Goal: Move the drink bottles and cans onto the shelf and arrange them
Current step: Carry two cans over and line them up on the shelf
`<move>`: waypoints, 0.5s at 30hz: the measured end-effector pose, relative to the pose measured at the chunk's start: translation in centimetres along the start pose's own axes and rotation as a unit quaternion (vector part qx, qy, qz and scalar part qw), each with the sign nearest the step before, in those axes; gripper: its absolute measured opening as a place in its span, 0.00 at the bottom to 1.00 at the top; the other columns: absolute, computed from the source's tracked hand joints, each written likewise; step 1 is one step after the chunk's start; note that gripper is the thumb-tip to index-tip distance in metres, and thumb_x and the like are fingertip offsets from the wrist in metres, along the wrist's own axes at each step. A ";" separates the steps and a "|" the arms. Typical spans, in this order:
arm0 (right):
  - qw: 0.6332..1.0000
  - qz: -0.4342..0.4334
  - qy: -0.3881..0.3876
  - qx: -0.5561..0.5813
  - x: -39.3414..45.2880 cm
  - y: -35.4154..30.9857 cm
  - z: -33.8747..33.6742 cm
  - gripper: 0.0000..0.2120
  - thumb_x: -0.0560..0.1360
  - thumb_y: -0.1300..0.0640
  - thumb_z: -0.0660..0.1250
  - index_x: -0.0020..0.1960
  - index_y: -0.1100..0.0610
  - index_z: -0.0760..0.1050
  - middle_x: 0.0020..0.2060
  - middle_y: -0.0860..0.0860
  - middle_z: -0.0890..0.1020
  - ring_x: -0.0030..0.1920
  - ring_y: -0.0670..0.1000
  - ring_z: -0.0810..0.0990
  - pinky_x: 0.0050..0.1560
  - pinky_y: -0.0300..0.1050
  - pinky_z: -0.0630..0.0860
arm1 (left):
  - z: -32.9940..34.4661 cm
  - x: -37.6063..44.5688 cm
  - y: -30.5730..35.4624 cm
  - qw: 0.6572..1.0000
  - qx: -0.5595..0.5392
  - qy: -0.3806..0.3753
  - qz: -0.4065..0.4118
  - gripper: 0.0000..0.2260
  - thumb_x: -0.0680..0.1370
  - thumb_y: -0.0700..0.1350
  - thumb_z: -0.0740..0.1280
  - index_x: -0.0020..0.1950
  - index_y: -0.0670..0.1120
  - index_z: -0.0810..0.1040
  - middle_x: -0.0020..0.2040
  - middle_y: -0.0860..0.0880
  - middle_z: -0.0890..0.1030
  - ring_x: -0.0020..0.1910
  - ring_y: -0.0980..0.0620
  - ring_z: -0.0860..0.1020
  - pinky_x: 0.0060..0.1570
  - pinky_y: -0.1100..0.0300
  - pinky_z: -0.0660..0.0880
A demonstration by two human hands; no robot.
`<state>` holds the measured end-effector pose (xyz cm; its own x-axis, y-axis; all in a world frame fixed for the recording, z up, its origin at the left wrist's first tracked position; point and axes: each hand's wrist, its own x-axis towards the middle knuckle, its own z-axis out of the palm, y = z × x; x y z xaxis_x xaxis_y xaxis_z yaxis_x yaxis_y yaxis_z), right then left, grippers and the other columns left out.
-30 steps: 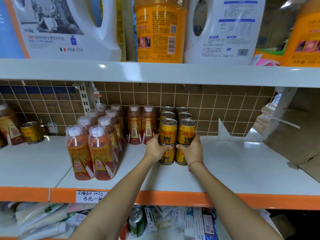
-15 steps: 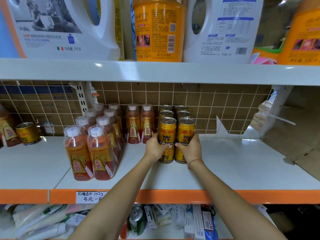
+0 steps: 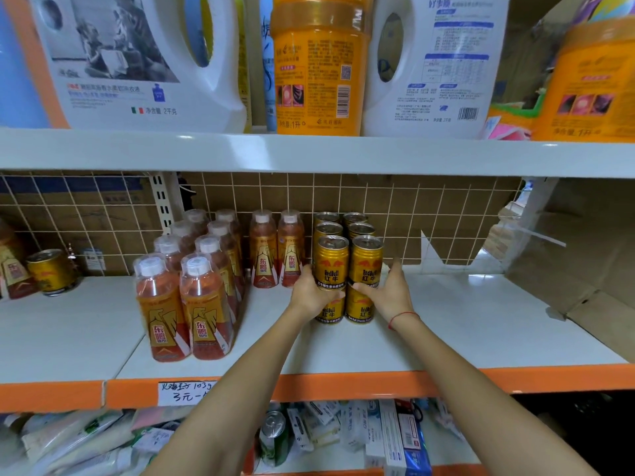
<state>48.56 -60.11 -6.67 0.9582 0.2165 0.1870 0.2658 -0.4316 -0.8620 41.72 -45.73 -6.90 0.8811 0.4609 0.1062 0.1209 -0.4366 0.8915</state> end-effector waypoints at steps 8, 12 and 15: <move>0.998 -0.035 0.012 -0.057 -1.4 -1.5 -0.1 0.38 0.68 0.55 0.75 0.71 0.58 0.59 0.66 0.58 0.71 0.67 0.58 0.69 0.65 0.58 0.70 | -1.6 -1.4 -0.4 0.987 0.118 0.007 0.107 0.37 0.71 0.53 0.73 0.74 0.47 0.58 0.73 0.45 0.65 0.72 0.46 0.64 0.70 0.44 0.64; 0.995 -0.067 0.018 -0.068 -2.5 -1.6 -0.2 0.34 0.67 0.55 0.75 0.68 0.58 0.64 0.62 0.58 0.74 0.64 0.58 0.72 0.63 0.58 0.71 | -2.7 -2.9 -0.4 0.970 0.205 0.020 0.126 0.41 0.74 0.55 0.70 0.78 0.42 0.51 0.78 0.42 0.54 0.77 0.45 0.52 0.75 0.48 0.51; 0.993 -0.089 0.009 -0.080 -3.0 -1.3 -0.2 0.31 0.64 0.51 0.73 0.64 0.57 0.68 0.59 0.56 0.75 0.61 0.57 0.73 0.63 0.56 0.72 | -3.4 -4.1 -0.7 0.963 0.240 0.022 0.124 0.41 0.76 0.56 0.67 0.78 0.42 0.48 0.78 0.43 0.50 0.77 0.45 0.47 0.76 0.50 0.47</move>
<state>45.31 -60.37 -5.98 0.8956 0.2877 0.3392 0.4436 -0.5219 -0.7286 36.47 -44.68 -6.46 0.8913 0.3244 0.3168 0.1161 -0.8386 0.5322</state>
